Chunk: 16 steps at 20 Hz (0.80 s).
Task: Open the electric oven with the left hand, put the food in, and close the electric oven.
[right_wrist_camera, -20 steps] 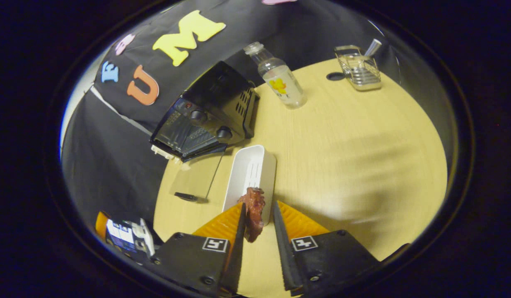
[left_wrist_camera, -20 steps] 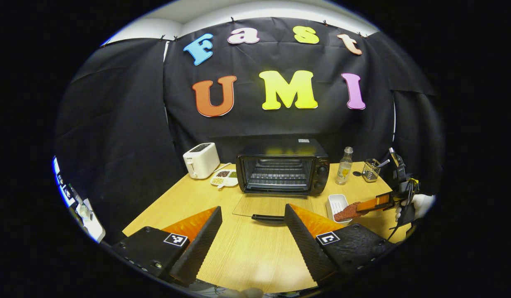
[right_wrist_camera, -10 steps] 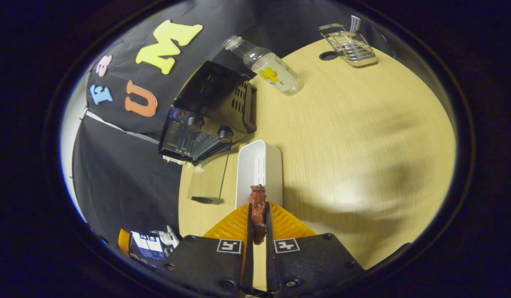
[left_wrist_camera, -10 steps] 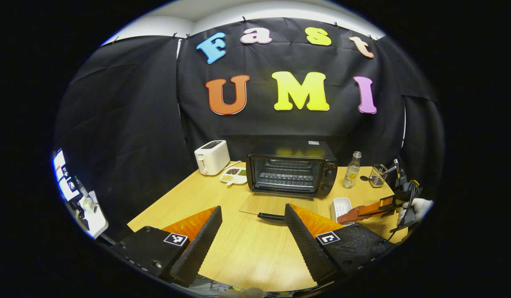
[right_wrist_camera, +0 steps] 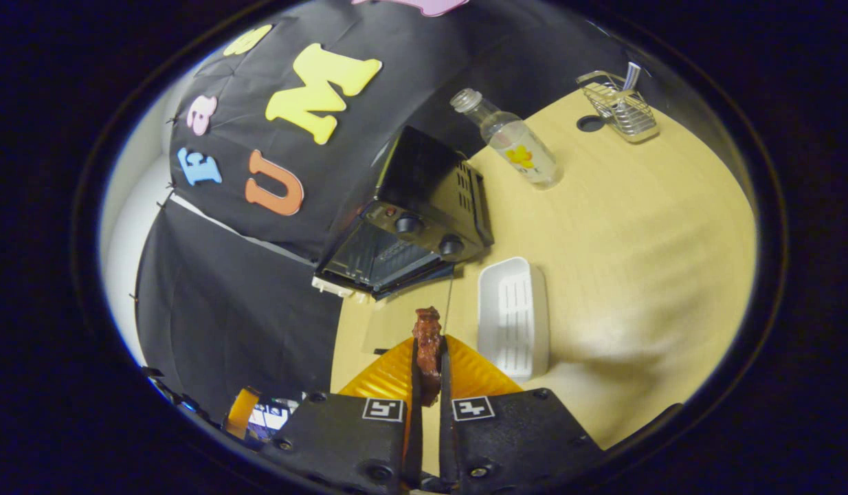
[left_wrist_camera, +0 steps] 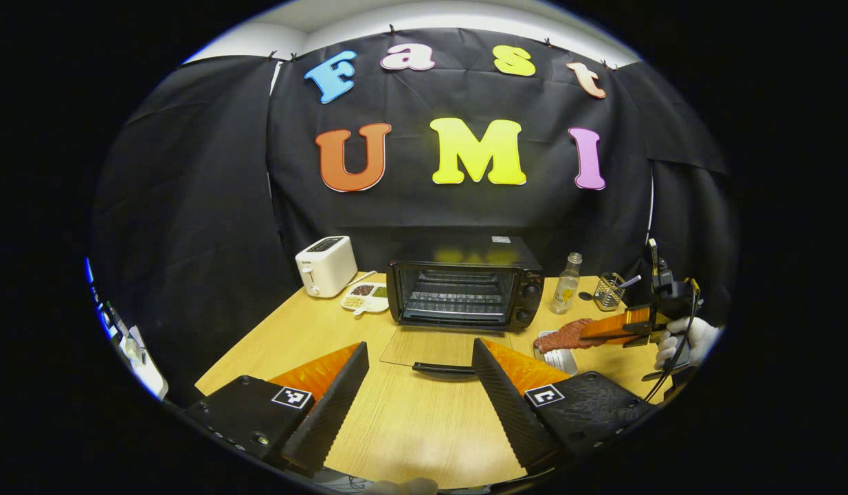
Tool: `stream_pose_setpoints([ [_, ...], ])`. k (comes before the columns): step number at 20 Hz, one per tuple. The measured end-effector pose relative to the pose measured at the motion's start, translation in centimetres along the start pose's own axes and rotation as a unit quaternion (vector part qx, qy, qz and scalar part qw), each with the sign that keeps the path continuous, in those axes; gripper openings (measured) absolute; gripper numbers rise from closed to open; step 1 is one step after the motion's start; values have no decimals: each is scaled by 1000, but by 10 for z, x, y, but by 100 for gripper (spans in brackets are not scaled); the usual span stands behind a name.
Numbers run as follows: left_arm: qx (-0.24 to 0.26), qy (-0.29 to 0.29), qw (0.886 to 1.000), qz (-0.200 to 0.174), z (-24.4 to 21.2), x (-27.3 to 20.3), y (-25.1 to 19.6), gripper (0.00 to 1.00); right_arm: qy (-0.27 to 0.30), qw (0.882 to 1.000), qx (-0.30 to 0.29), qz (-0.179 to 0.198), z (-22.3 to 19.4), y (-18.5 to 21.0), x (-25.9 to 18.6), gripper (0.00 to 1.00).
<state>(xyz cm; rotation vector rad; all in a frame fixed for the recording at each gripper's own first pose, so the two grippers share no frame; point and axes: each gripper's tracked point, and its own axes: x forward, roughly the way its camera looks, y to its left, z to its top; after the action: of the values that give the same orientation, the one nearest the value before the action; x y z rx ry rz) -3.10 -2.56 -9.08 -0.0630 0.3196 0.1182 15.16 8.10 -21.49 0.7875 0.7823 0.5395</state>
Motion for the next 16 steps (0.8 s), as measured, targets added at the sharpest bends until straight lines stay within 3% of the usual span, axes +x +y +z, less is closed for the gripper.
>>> stream_pose_setpoints([
  [5,19,-7,999,-43,15,10,25,97,-68,997,43,3,4,46,60,13],
  [8,37,-22,998,-48,26,16,50,97,-125,989,81,7,14,64,100,13],
  [13,44,-26,998,-46,27,38,83,97,-188,976,114,-12,22,66,169,16],
  [16,45,-20,998,-49,21,47,96,97,-208,970,125,-20,26,68,209,12],
])
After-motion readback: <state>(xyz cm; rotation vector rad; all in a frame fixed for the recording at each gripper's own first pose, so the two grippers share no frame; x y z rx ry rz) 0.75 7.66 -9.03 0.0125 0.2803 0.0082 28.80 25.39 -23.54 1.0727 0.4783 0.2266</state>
